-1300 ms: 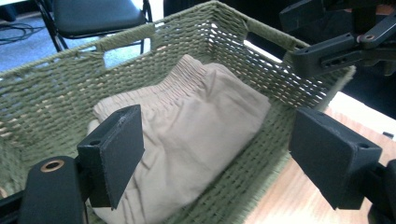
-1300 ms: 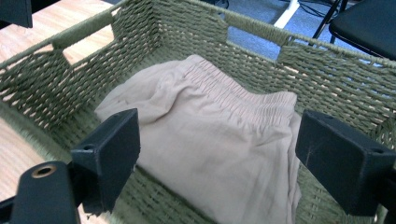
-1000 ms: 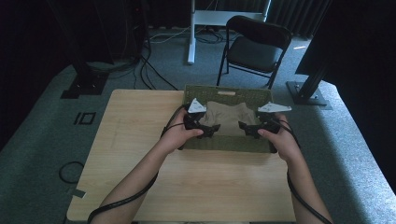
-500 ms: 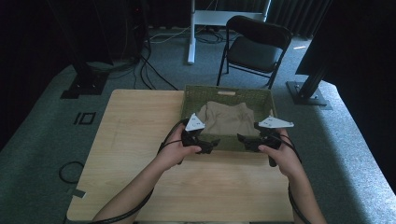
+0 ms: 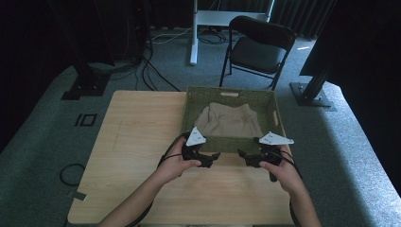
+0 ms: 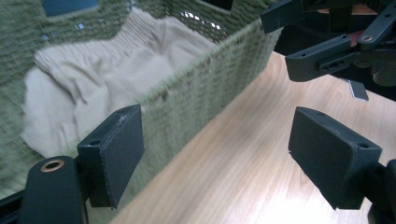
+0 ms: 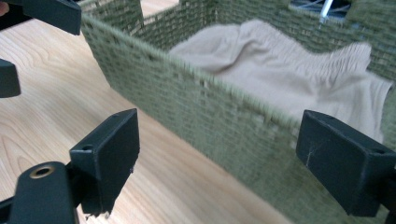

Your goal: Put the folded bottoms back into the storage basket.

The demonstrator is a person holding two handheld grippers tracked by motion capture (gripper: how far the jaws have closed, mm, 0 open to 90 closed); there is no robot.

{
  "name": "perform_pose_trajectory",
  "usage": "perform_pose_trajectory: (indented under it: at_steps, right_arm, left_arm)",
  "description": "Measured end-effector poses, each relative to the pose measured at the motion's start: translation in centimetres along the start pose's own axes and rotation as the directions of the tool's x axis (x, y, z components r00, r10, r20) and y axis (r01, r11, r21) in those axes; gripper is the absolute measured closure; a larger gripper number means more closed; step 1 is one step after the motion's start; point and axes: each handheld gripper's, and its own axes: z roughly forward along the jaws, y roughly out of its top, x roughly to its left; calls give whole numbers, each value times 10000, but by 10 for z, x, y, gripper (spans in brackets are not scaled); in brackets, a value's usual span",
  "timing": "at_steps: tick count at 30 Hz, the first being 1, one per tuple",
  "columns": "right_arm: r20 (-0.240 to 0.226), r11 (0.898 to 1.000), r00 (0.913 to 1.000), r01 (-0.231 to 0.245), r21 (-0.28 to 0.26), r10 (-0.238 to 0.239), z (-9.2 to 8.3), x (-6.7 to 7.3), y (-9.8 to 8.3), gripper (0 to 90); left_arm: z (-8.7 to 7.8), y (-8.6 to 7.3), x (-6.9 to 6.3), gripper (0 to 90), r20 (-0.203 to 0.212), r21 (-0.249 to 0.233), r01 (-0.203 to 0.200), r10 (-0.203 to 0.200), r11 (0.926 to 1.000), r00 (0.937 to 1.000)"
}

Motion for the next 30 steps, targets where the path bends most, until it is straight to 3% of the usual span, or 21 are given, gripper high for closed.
perform_pose_trajectory:
  at_steps: [6,10,17,21,30]
  right_arm:
    - [-68,9993,9999,-72,365,75,7,2,-20,122]
    - [-90,9989,9998,-170,441,175,10,2,-30,120]
    - [51,9970,9995,-318,710,315,14,1,-49,112]
    - [280,9933,9992,-308,1116,278,18,-1,-66,112]
    - [666,9856,9974,-378,1647,271,19,-5,-85,111]
  left_arm:
    - [6,-14,-2,194,156,176,156,-159,9997,9998]
    - [9,-23,-3,194,34,364,13,-14,9993,10000]
    - [16,-43,-2,194,24,679,185,-187,9975,9998]
    - [22,-57,0,194,-47,937,329,-326,9951,9995]
    - [23,-71,5,194,-234,1190,467,-442,9918,9987]
